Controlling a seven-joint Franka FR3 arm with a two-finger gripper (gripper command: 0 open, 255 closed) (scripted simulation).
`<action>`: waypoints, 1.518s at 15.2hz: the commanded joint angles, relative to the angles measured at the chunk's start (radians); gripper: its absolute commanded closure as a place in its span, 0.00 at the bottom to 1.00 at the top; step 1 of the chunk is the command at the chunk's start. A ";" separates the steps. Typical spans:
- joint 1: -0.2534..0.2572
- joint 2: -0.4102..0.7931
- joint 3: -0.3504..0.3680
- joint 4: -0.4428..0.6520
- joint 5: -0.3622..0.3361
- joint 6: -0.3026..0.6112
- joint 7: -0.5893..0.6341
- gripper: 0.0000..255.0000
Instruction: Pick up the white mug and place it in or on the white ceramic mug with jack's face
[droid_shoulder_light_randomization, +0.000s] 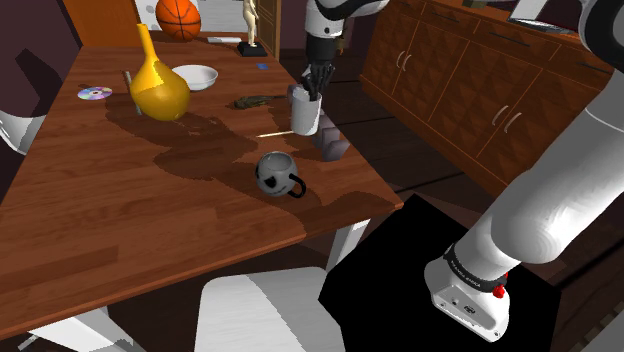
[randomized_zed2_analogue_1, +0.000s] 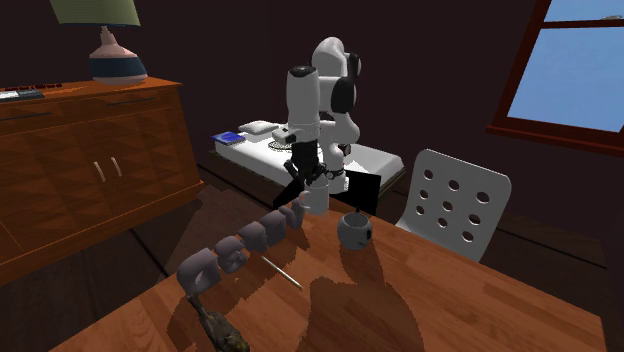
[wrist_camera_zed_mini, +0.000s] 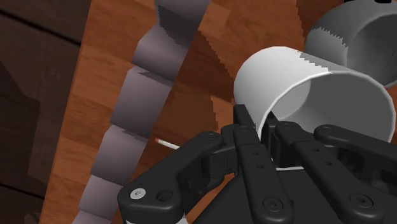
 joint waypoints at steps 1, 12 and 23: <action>0.001 -0.003 0.001 0.023 0.000 -0.026 0.001 1.00; 0.066 -0.044 0.066 0.091 0.010 -0.134 0.130 1.00; 0.106 -0.051 0.110 0.024 0.015 -0.073 0.212 1.00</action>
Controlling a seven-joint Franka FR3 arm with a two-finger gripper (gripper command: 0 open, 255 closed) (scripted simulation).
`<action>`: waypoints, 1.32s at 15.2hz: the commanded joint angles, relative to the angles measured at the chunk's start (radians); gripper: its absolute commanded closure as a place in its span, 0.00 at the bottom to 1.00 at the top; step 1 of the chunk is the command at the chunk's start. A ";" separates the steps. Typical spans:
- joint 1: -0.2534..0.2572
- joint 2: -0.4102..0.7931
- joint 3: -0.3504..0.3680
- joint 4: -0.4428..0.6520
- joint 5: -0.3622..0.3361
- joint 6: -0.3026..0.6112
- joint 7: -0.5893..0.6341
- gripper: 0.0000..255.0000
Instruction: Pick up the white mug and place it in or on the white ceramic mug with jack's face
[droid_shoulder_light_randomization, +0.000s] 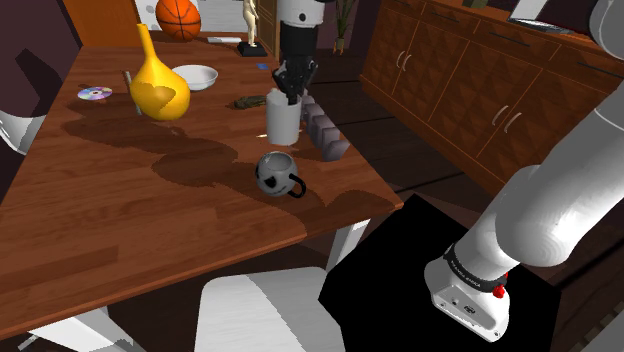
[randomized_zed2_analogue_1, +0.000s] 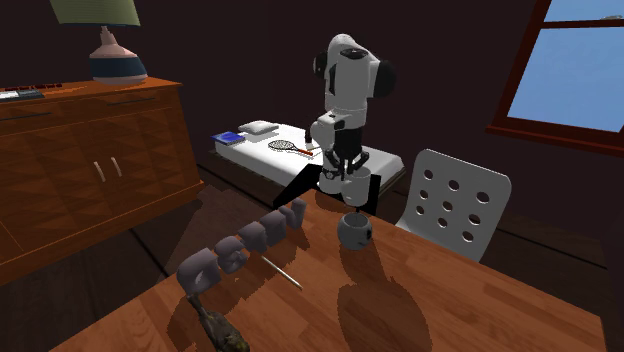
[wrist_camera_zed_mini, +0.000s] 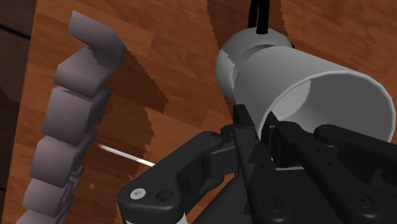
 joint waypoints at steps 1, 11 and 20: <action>0.000 0.000 0.000 -0.027 0.000 0.027 0.000 1.00; 0.001 0.018 0.002 -0.141 -0.004 0.159 0.003 1.00; 0.002 0.024 0.002 -0.162 -0.005 0.186 0.003 1.00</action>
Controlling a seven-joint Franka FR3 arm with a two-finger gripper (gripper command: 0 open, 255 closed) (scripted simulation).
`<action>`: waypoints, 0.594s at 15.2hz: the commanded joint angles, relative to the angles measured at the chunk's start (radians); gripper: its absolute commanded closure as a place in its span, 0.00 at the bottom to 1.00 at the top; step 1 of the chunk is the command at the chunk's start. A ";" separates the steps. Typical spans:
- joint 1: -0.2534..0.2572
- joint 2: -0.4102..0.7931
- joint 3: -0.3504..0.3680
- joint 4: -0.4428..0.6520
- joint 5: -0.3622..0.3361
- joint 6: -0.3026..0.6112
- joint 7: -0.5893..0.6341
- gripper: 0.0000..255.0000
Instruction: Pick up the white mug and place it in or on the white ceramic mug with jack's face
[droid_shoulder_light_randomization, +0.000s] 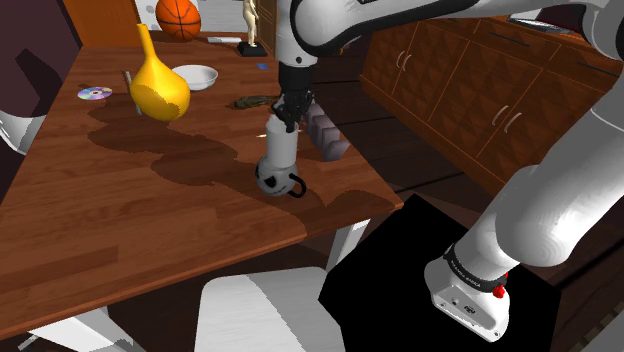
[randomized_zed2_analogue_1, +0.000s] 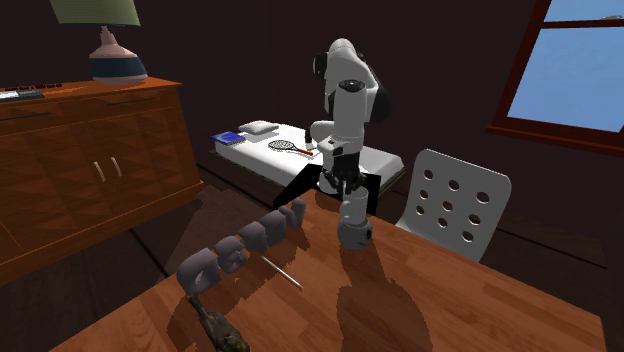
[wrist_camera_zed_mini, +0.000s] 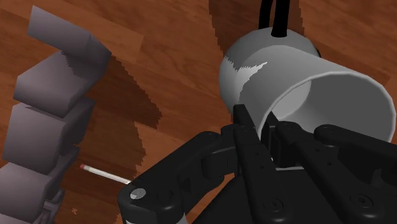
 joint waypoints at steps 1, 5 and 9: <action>0.000 0.002 0.000 -0.002 0.000 0.000 0.000 0.00; 0.000 0.003 0.000 -0.001 0.000 -0.001 -0.001 0.00; -0.001 -0.014 -0.001 0.081 0.003 -0.099 -0.002 0.00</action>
